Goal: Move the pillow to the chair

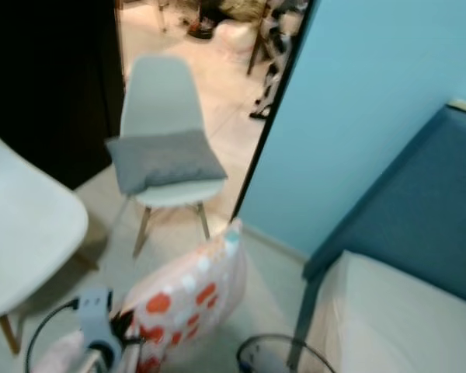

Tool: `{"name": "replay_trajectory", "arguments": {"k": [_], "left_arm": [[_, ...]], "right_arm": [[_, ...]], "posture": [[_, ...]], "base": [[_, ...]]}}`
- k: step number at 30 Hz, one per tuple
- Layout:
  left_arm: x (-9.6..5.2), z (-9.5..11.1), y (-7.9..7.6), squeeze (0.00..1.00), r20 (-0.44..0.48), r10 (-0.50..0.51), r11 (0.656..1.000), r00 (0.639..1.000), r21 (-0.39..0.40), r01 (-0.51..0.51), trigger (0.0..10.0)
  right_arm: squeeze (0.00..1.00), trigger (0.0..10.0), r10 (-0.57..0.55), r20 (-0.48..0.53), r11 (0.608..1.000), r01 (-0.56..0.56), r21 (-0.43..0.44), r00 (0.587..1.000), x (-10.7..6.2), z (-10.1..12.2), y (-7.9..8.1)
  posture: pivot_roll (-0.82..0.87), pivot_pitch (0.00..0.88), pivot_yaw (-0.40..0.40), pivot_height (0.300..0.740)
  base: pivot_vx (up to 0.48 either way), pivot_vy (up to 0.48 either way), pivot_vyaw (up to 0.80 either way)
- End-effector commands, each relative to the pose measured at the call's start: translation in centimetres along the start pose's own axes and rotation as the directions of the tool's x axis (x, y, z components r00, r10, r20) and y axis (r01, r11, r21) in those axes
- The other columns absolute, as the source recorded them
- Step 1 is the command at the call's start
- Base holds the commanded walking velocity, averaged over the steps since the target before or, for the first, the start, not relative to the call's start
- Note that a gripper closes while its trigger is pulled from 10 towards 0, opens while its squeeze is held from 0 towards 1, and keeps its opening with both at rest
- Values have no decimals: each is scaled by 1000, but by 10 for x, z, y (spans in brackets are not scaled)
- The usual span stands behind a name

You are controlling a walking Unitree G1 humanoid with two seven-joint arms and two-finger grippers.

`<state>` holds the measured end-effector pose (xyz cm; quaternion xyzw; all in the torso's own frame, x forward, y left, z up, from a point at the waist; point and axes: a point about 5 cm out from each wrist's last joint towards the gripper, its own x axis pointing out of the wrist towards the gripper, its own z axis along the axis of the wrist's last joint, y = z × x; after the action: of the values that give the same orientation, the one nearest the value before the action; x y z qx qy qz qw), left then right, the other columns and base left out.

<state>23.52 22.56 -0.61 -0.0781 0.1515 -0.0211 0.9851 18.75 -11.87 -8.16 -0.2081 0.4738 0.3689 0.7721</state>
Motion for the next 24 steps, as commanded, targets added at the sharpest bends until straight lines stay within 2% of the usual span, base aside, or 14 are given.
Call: {"name": "replay_trajectory", "arguments": {"k": [1,2,6,9,16,17,19,24], "left_arm": [[5,27,-4,0,139,-19,998,990,56,11,10000],[5,27,-4,0,139,-19,998,990,56,11,10000],[9,49,-4,0,224,1,996,975,83,-20,10000],[8,51,-4,0,230,3,996,973,88,-24,10000],[2,49,-20,0,204,-69,988,977,152,38,10000],[2,49,-20,0,204,-69,988,977,152,38,10000],[0,48,-30,0,197,-114,985,974,152,85,10000],[-1,48,-36,0,190,-141,982,972,152,113,10000]], "right_arm": [[0,10000,12,-45,1000,-11,18,999,-1,-15,3],[0,10000,12,-45,1000,-11,18,999,-1,-15,3],[0,10000,21,-41,1000,-20,23,999,0,-13,5],[0,10000,25,-38,999,-25,24,999,0,-12,6],[0,10000,30,-33,999,-29,29,999,0,-12,7],[0,10000,30,-33,999,-29,29,999,0,-12,7],[0,10000,31,-34,999,-30,30,999,0,-12,7],[0,10000,33,-35,999,-32,27,999,0,-12,7]], "posture": [[199,64,-183,740],[199,64,-183,740],[197,63,-179,740],[195,65,-177,740],[198,68,-179,740],[198,68,-179,740],[203,69,-181,740],[209,67,-184,740]], "base": [[0,0,800],[0,0,800],[0,0,800],[0,0,800],[0,0,800],[0,0,800],[0,0,800],[0,0,800]]}}
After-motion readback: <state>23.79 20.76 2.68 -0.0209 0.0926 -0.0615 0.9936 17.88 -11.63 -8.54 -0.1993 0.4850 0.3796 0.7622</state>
